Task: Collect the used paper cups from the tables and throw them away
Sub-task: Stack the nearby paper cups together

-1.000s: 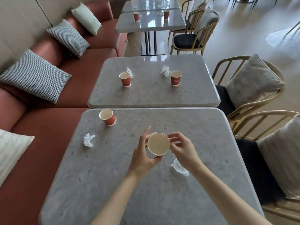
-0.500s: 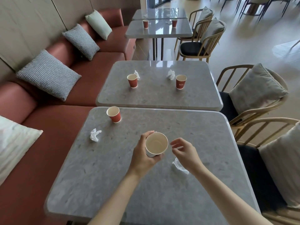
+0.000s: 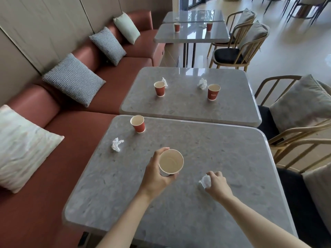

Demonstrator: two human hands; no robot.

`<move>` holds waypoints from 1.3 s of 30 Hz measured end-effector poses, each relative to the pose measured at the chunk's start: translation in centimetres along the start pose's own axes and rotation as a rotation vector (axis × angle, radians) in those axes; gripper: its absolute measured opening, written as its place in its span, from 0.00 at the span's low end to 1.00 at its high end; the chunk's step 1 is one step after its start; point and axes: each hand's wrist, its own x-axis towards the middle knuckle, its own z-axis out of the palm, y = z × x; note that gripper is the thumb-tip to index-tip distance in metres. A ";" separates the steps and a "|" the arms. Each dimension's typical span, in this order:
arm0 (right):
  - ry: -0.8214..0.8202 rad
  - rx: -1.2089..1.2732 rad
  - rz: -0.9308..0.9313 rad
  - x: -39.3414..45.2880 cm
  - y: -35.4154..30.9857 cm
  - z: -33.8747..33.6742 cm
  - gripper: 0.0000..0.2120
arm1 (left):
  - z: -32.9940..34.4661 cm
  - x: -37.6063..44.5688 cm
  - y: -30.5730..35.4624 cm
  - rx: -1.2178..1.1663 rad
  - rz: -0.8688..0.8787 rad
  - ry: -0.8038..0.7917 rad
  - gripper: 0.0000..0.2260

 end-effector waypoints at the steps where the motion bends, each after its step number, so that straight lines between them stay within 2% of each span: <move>1: -0.008 -0.017 0.004 0.0 0.1 0.3 0.23 | -0.2 0.0 -0.1 0.002 -0.004 -0.002 0.34; 8: 0.012 -0.054 -0.024 -0.2 1.5 1.6 0.08 | -0.8 0.1 -0.4 0.007 -0.034 0.020 0.34; 14: 0.003 -0.029 -0.048 -0.5 1.1 1.5 0.02 | -0.5 0.1 -0.6 0.002 -0.055 0.008 0.34; 17: 0.088 0.112 -0.077 -0.4 -1.1 -0.1 0.02 | -0.2 0.1 -0.4 0.001 -0.062 -0.009 0.34; 22: 0.245 0.489 -0.277 -1.0 -6.1 -4.2 0.19 | 0.3 -0.1 -0.3 0.019 -0.057 -0.007 0.34; 25: 0.364 0.656 -0.362 -2.1 -8.9 -6.1 0.19 | 0.5 -0.2 -0.5 0.028 -0.074 0.012 0.34; 28: 0.427 0.651 -0.476 -3.4 -11.1 -7.6 0.13 | 0.9 -0.3 -0.7 0.029 -0.123 0.048 0.34; 32: 0.436 0.605 -0.612 -5.1 -13.5 -8.5 0.21 | 1.2 -0.6 -1.1 0.058 -0.170 0.067 0.34; 34: 0.419 0.590 -0.675 -5.7 -14.3 -8.7 0.21 | 1.1 -0.7 -1.3 0.087 -0.166 0.074 0.34; 37: 0.334 0.546 -0.766 -6.5 -15.1 -8.7 0.17 | 0.9 -0.7 -1.2 0.120 -0.160 0.092 0.35; 39: 0.312 0.447 -0.756 -6.9 -15.3 -8.3 0.11 | 0.7 -0.6 -1.0 0.121 -0.154 0.105 0.33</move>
